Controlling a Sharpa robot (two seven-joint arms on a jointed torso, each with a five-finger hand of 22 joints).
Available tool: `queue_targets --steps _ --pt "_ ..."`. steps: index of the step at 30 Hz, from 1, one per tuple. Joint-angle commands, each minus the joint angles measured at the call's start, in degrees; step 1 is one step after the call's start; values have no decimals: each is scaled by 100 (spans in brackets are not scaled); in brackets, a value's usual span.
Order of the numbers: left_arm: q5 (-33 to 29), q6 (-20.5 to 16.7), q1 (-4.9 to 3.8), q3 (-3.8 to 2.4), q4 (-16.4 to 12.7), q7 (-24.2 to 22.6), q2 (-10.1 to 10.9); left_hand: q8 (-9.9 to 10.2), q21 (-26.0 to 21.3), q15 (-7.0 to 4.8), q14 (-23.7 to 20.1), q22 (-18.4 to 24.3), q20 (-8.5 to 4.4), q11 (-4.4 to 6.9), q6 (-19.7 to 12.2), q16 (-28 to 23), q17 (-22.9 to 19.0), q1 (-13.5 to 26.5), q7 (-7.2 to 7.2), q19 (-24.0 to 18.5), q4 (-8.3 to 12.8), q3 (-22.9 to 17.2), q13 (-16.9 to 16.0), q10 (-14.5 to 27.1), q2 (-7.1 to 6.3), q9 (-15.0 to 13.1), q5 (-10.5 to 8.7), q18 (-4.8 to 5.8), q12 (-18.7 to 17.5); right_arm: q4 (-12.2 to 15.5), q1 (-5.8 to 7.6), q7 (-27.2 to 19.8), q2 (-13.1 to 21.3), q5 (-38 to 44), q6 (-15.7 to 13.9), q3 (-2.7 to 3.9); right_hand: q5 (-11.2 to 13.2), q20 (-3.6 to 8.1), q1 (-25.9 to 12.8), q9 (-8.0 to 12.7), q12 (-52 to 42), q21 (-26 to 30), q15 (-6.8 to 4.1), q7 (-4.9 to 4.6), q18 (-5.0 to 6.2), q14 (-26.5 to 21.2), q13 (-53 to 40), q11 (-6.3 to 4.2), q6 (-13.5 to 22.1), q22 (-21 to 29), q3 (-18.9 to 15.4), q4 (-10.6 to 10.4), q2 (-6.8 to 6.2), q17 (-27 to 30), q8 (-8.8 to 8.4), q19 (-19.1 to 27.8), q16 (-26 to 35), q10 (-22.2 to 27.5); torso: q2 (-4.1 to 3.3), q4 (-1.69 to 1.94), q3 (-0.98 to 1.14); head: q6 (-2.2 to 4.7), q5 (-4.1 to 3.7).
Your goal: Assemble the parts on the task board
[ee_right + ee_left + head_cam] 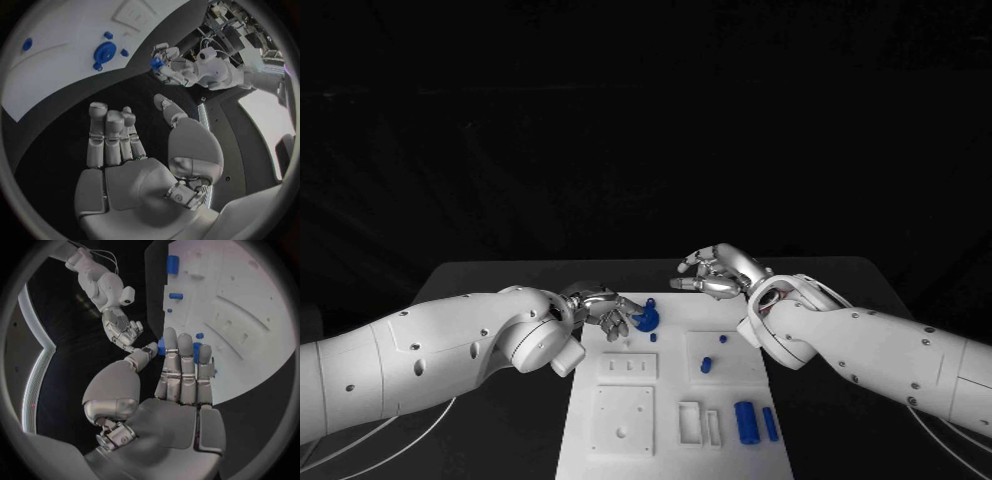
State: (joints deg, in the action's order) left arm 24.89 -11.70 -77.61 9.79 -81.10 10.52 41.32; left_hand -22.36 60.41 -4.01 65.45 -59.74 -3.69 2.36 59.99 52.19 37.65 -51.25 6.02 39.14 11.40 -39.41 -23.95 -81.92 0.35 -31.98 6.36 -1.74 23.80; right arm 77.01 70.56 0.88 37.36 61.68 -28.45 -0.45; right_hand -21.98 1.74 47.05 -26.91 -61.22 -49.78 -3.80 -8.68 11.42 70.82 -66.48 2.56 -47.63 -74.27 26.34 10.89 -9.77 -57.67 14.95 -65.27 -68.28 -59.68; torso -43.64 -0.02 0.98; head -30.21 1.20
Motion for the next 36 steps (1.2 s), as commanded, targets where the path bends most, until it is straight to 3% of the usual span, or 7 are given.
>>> queue_targets --steps 1,7,14,22,27,31,36 --pt "661 163 -4 -2 -35 74 6 0 53 -27 23 -12 -594 28 327 50 10 -39 -280 53 15 13 -32 -40 41 -66 20 52 45 -103 -1 -520 104 -829 -469 3 -92 -10 -49 8 -7 28 -17 -20 358 -27 16 -20 16 -6 -22 -34 31 9 -16 24 26 32 -1 8 5 -14 6" --pt "1411 -8 0 41 -67 84 39 15 151 -95 101 -46 -655 64 359 204 50 -53 -305 171 40 18 -129 -80 -1 -160 26 23 176 -337 -1 -624 223 -1237 -444 3 -222 -15 -18 9 -28 25 -21 -16 358 -17 40 -25 8 -16 -39 -33 82 14 -12 15 20 25 14 1 17 -36 26" --pt "2457 -603 6 192 -328 145 164 118 336 -240 226 -109 -777 140 388 539 131 -108 -355 371 45 6 -490 -163 -83 -252 60 -26 599 -426 -2 -684 341 -1370 -420 3 -287 -22 17 13 -40 32 -22 -16 358 -23 67 -25 5 -23 -57 -22 133 24 -12 24 26 34 19 1 23 -79 38" --pt "3133 -1267 22 400 -601 438 278 266 765 -553 540 -261 -1013 245 497 1207 318 -175 -441 927 -9 -8 -1226 -212 -198 -257 148 -180 1479 -396 -3 -709 441 -1407 -408 2 -363 -30 31 17 -54 39 -21 -17 358 -26 92 -25 2 -30 -80 -21 154 32 -12 28 29 40 21 13 26 -146 47" --pt "3344 -1243 130 400 -710 665 302 325 988 -702 708 -342 -1130 294 557 1600 397 -195 -486 1214 -42 -31 -1630 -174 -216 -279 173 -275 2016 -400 -3 -704 454 -1465 -386 2 -442 -34 49 21 -67 43 -21 -17 358 -26 113 -24 1 -37 -95 -17 172 39 -13 30 30 45 17 9 22 -209 40" --pt "3392 -1201 228 399 -713 735 285 379 1200 -774 853 -393 -1227 339 572 2041 582 -224 -520 1539 -47 -56 -2068 -127 -206 -297 179 -386 2640 -387 -3 -703 457 -1465 -375 2 -460 -33 98 21 -77 45 -22 -15 358 -26 125 -26 -6 -41 -85 5 199 43 -10 29 30 47 -1 -24 16 -232 46" --pt "3385 -1070 311 397 -621 795 232 396 1290 -786 865 -420 -1235 346 600 2181 625 -220 -530 1643 -54 -70 -2219 -40 -203 -325 205 -442 2866 -400 -3 -656 451 -1514 -325 2 -777 -43 144 27 -99 53 -19 -16 358 -28 159 -25 -13 -51 -83 23 199 53 -9 29 31 57 3 -13 11 -269 28"
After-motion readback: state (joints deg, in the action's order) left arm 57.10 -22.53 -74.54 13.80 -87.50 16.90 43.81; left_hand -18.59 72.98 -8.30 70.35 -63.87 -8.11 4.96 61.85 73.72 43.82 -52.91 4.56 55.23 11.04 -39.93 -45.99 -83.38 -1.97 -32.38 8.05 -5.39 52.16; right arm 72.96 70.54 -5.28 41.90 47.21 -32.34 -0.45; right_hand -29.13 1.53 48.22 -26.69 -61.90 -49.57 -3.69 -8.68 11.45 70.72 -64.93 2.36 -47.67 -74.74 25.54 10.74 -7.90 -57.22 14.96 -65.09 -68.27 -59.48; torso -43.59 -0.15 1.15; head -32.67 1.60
